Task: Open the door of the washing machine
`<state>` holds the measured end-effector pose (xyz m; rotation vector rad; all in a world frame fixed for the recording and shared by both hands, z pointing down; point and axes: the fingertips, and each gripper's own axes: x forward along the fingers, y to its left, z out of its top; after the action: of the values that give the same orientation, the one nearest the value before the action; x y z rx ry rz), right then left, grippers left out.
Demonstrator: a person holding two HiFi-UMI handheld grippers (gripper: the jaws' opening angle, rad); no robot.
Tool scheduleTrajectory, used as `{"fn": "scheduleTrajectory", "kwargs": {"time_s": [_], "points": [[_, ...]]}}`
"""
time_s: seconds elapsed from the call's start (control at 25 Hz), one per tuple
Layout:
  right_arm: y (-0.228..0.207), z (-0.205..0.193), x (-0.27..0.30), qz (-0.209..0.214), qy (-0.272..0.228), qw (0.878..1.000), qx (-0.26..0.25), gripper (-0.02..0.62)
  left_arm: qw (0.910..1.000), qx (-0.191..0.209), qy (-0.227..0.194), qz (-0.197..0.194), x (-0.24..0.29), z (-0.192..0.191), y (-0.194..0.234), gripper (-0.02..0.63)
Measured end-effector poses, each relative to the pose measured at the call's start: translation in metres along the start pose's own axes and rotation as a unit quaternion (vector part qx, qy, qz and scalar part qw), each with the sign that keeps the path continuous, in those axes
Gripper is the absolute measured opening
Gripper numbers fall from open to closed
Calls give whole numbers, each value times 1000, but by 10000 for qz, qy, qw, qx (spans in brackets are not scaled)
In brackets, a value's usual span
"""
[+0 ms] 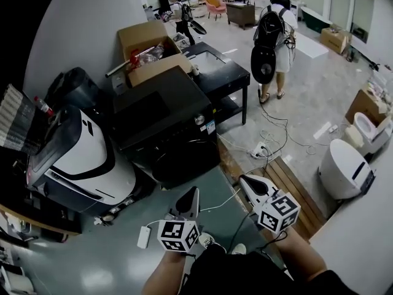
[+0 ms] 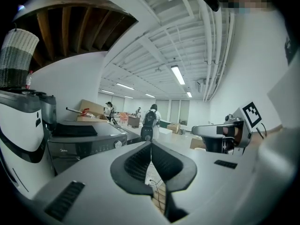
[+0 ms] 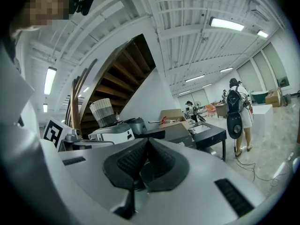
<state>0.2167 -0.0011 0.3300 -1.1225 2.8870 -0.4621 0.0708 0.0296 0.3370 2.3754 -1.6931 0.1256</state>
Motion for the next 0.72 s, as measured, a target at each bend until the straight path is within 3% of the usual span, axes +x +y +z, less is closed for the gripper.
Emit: {"fn": "scheduleTrajectory", "kwargs": {"time_s": [0.4, 0.72], "points": [[-4, 5, 54, -52, -16, 10000, -36, 17, 9999, -134, -5, -16, 19, 1, 51, 18], [14, -1, 127, 184, -9, 9998, -18, 21, 9997, -210, 33, 84, 24, 1, 118, 20]]}}
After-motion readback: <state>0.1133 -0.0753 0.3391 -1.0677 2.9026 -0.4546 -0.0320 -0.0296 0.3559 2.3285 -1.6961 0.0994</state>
